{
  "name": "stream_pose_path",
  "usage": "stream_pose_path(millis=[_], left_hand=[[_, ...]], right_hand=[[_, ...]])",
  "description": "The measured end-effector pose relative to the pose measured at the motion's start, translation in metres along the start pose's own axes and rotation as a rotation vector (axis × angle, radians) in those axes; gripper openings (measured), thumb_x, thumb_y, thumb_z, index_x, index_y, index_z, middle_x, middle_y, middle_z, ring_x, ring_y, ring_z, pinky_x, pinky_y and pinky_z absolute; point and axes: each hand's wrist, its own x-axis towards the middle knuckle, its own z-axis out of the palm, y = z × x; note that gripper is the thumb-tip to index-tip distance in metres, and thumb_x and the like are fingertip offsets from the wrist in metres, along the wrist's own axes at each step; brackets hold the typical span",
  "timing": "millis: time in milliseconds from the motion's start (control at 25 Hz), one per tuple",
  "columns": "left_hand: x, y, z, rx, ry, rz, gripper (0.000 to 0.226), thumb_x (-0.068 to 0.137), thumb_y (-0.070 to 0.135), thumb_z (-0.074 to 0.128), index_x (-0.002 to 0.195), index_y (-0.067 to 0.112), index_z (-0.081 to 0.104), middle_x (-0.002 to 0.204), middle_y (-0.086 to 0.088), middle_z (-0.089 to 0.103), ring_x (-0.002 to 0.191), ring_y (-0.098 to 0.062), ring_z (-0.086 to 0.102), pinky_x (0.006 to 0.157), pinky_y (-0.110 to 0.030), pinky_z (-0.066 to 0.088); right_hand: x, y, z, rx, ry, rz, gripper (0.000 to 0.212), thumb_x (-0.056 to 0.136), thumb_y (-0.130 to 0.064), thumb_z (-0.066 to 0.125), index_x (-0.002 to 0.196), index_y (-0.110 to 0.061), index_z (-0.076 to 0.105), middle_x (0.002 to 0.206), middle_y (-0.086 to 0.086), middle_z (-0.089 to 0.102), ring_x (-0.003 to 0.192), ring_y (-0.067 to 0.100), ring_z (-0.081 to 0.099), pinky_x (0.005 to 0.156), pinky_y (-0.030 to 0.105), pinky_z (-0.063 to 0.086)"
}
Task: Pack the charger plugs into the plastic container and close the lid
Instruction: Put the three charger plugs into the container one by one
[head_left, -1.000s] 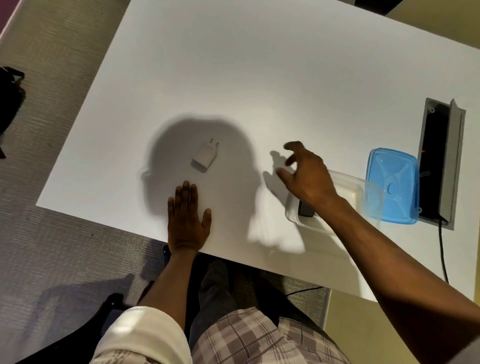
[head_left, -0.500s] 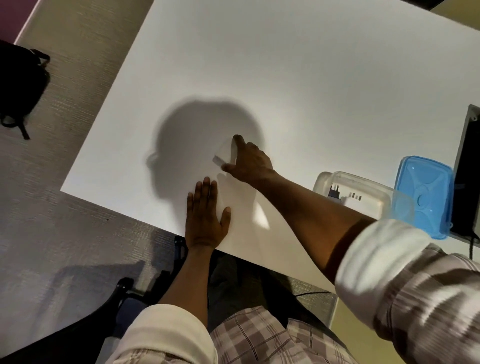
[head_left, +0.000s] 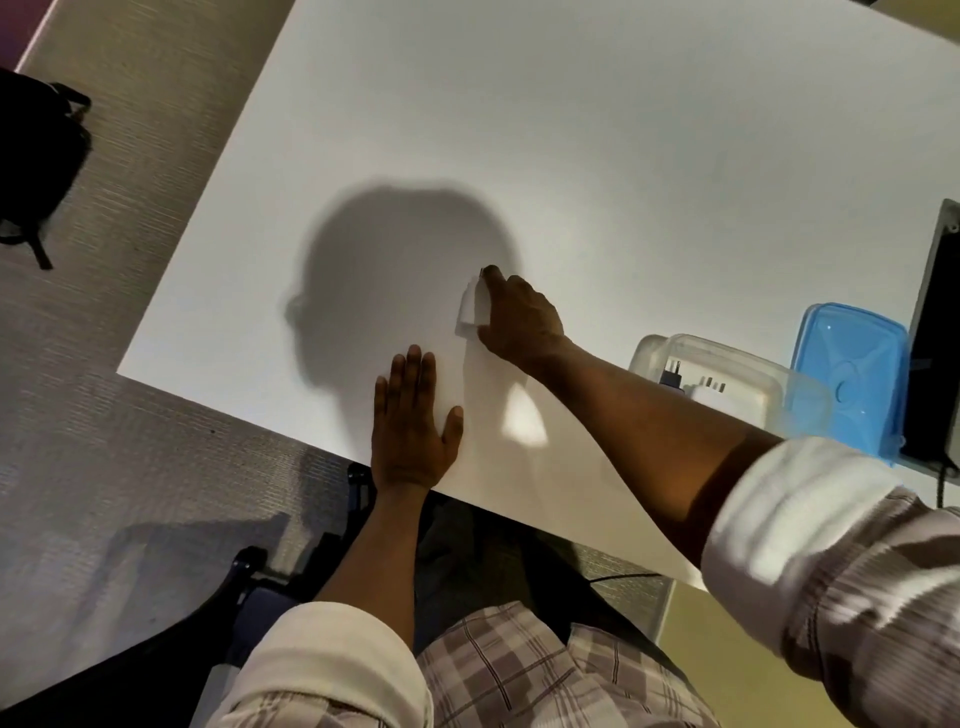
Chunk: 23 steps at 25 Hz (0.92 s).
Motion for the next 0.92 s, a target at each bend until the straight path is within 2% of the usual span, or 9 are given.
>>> stream_pose_path(millis=[160, 360, 560, 720, 800, 920], left_hand=[[-0.001, 0.003, -0.002, 0.012, -0.019, -0.001, 0.077, 0.096, 0.049, 0.039, 0.159, 0.016, 0.009, 0.169, -0.006, 0.009, 0.156, -0.023, 0.005, 0.127, -0.043, 0.007], [0.0, 0.002, -0.002, 0.033, -0.014, 0.0, 0.077, 0.095, 0.05, 0.036, 0.159, 0.016, 0.01, 0.169, -0.006, 0.01, 0.156, -0.024, 0.007, 0.127, -0.043, 0.007], [0.001, 0.002, -0.001, 0.065, -0.017, -0.018, 0.077, 0.095, 0.05, 0.035, 0.159, 0.018, 0.007, 0.169, -0.005, 0.009, 0.156, -0.024, 0.008, 0.127, -0.04, 0.005], [0.002, 0.001, -0.001, 0.084, -0.059, -0.029, 0.078, 0.095, 0.054, 0.028, 0.159, 0.022, -0.004, 0.169, -0.002, 0.004, 0.156, -0.023, 0.006, 0.127, -0.042, 0.007], [0.001, 0.003, -0.002, 0.101, -0.056, -0.04, 0.078, 0.095, 0.054, 0.026, 0.159, 0.021, -0.004, 0.169, -0.002, 0.003, 0.156, -0.021, 0.005, 0.127, -0.042, 0.006], [-0.002, 0.006, -0.005, 0.043, -0.018, -0.031, 0.076, 0.095, 0.052, 0.032, 0.159, 0.022, 0.004, 0.169, -0.001, 0.008, 0.156, -0.021, 0.007, 0.127, -0.039, 0.003]], right_hand=[[-0.029, 0.036, -0.014, 0.043, 0.04, 0.018, 0.073, 0.083, -0.023, 0.064, 0.147, -0.023, 0.03, 0.118, 0.013, 0.054, 0.104, 0.038, 0.059, 0.08, 0.039, 0.047], [-0.093, 0.087, -0.048, 0.114, 0.184, -0.058, 0.068, 0.077, -0.027, 0.07, 0.137, -0.023, 0.038, 0.1, 0.008, 0.061, 0.088, 0.031, 0.061, 0.072, 0.036, 0.049], [-0.165, 0.16, -0.073, 0.118, 0.256, 0.111, 0.069, 0.073, -0.031, 0.079, 0.132, -0.032, 0.044, 0.094, -0.003, 0.063, 0.078, 0.02, 0.063, 0.068, 0.032, 0.051], [-0.203, 0.215, -0.073, 0.029, 0.258, 0.251, 0.066, 0.069, -0.027, 0.086, 0.127, -0.019, 0.055, 0.11, 0.01, 0.06, 0.094, 0.03, 0.062, 0.073, 0.033, 0.048], [-0.212, 0.23, -0.067, -0.023, 0.25, 0.251, 0.059, 0.067, -0.022, 0.086, 0.12, -0.012, 0.06, 0.109, 0.014, 0.06, 0.096, 0.035, 0.059, 0.073, 0.033, 0.043], [-0.214, 0.239, -0.06, -0.081, 0.245, 0.257, 0.051, 0.072, -0.016, 0.079, 0.119, -0.009, 0.06, 0.102, 0.015, 0.064, 0.09, 0.038, 0.06, 0.069, 0.034, 0.045]])
